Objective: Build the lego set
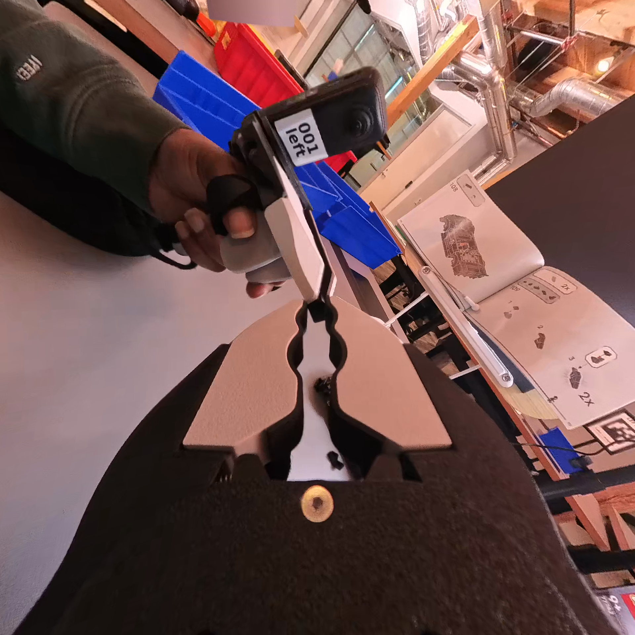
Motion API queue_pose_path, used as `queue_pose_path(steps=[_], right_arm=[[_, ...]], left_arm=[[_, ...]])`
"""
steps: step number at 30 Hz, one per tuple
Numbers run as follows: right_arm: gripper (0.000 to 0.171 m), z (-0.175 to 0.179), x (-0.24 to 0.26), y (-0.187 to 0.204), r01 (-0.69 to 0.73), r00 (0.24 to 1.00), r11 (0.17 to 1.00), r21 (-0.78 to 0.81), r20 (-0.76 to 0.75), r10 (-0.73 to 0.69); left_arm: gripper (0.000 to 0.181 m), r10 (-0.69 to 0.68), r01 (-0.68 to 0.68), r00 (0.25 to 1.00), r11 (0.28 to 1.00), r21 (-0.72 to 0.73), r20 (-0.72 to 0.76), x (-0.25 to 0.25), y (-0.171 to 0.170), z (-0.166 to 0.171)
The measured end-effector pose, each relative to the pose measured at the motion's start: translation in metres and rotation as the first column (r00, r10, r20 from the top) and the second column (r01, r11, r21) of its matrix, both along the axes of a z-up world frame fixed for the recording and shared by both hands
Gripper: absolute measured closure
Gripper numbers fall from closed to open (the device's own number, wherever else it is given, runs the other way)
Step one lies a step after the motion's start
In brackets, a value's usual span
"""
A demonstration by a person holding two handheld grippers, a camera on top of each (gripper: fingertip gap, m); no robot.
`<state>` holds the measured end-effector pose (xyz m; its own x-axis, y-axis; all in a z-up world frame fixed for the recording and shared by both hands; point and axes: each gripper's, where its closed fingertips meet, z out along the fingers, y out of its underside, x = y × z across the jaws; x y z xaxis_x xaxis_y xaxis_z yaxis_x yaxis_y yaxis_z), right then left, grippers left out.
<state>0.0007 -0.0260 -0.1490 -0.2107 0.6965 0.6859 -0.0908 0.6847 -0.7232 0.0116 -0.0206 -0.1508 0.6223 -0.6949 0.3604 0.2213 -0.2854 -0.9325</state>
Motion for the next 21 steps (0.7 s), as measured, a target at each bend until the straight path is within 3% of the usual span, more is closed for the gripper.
queue_pose_path(steps=[10,21], right_arm=[[0.154,0.0046,0.0041,0.0032,-0.042,0.999,0.998,-0.037,-0.018,0.042],[0.162,-0.0033,0.0025,0.0039,-0.039,0.999,0.999,-0.014,0.016,0.039]], left_arm=[[0.172,0.018,-0.007,0.994,0.995,0.104,-0.103,0.0025,-0.0037,0.0035],[0.172,-0.026,0.027,0.997,1.0,-0.016,0.067,0.0006,0.0014,-0.0015]])
